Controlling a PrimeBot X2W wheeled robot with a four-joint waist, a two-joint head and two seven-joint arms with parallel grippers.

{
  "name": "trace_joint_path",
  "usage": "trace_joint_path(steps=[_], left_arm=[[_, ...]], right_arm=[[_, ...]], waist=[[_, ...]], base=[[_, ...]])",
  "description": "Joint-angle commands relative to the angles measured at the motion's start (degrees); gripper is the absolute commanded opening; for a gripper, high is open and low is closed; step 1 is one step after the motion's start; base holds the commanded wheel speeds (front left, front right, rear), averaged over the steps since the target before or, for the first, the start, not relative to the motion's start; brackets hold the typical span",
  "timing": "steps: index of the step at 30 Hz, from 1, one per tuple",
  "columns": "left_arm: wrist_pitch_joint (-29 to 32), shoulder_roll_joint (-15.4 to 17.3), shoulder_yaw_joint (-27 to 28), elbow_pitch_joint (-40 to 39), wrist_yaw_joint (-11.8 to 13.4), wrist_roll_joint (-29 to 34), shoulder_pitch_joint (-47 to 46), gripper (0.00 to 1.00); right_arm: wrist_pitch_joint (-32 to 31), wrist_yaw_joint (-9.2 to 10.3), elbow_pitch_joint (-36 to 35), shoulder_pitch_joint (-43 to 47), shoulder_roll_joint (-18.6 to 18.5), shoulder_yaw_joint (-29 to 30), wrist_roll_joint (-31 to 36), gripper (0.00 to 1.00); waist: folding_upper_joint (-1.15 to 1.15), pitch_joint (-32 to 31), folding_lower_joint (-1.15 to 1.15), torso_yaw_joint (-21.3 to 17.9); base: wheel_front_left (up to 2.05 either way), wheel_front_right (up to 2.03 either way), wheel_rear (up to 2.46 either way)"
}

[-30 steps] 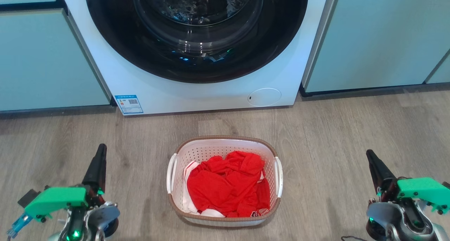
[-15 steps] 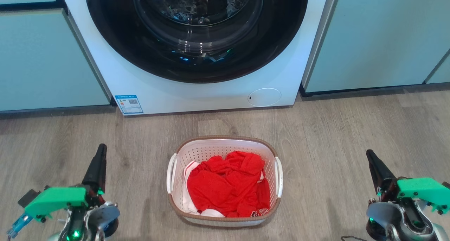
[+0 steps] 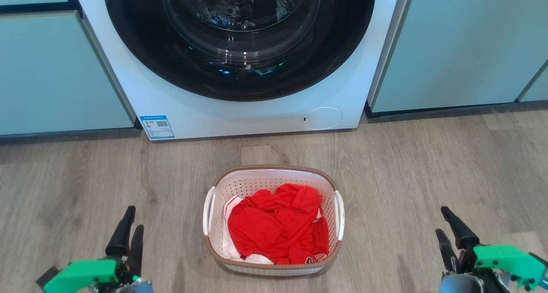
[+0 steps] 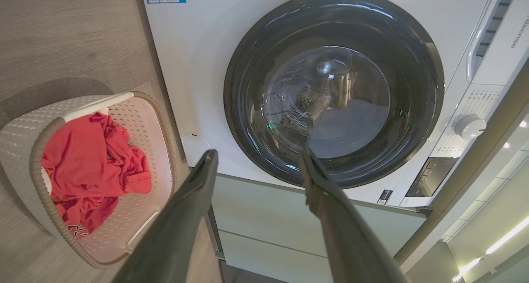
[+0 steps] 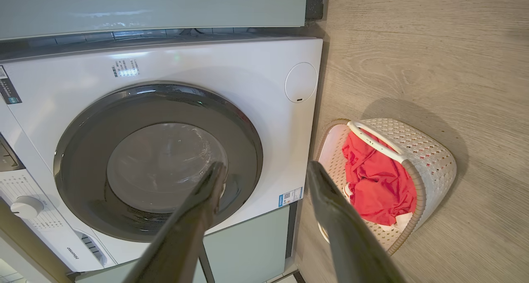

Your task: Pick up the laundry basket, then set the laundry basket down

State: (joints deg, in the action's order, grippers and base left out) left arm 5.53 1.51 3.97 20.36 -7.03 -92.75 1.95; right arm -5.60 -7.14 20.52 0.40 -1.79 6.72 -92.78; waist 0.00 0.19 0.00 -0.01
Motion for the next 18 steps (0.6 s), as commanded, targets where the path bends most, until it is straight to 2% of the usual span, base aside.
trace_joint_path(steps=[1,11,18], left_arm=[[-0.4,0.5,-0.3,-2.4,0.0,0.5,-2.9,1.0],[-2.1,0.6,-0.7,-4.5,0.3,3.3,-2.9,1.0],[-3.3,0.6,-1.0,-6.7,1.1,7.8,-3.0,1.0]], right_arm=[[0.6,-0.03,-2.0,-2.4,-0.2,-0.4,0.3,1.0],[2.3,-0.05,-3.1,-2.8,-0.3,-1.1,3.2,1.0],[3.4,-0.07,-4.5,-3.1,-0.4,-1.5,7.9,1.0]], waist=[[0.0,0.0,0.0,0.0],[0.0,0.0,0.0,-0.1],[0.0,0.1,0.0,-0.1]], base=[[0.0,0.0,0.0],[0.0,0.0,0.0],[0.0,0.0,0.0]])
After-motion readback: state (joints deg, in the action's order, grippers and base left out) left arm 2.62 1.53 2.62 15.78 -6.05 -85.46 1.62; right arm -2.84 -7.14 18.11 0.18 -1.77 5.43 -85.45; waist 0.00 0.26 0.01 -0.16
